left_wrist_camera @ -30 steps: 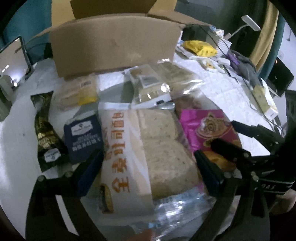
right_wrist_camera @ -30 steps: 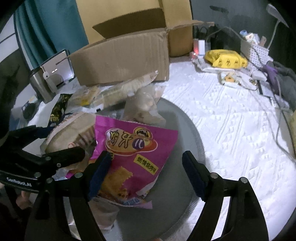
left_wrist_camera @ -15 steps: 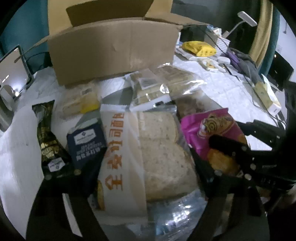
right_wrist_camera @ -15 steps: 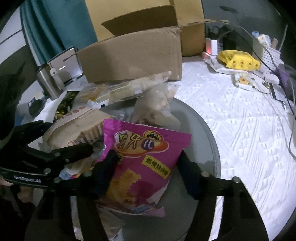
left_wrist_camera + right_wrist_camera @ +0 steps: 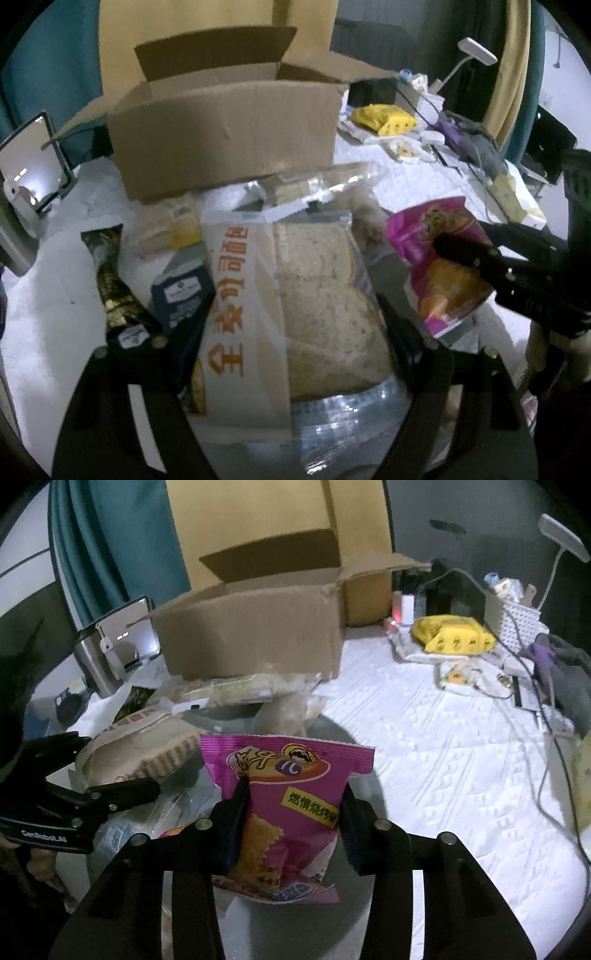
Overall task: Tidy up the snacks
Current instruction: 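Carry the bread bag and pink biscuit bag toward the cardboard box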
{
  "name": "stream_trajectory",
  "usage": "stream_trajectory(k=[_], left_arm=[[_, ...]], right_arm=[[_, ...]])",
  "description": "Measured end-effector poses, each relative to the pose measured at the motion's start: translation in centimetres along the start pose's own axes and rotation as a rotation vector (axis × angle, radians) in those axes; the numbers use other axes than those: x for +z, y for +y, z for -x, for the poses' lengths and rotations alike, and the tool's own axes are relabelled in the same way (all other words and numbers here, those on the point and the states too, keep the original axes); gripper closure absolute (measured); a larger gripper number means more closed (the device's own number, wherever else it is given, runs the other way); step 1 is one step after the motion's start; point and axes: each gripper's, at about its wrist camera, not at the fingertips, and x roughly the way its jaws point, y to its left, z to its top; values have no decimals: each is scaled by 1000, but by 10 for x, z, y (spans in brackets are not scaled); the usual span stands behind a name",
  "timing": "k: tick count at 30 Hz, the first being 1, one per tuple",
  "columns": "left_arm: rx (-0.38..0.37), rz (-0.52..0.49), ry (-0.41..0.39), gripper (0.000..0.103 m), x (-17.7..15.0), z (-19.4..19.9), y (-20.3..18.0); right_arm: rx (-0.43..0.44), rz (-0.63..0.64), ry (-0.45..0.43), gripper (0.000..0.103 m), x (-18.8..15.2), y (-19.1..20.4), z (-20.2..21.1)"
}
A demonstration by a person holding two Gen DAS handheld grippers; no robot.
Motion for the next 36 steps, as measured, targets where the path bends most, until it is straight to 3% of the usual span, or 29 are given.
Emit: stream_trajectory(k=[13,36], left_arm=[[15,28,-98,22,12,38,18],[34,44,-202,22,46,56,43]], right_arm=[[-10,36,-55,57,21,7,14],[-5,103,-132,57,66,23,21]])
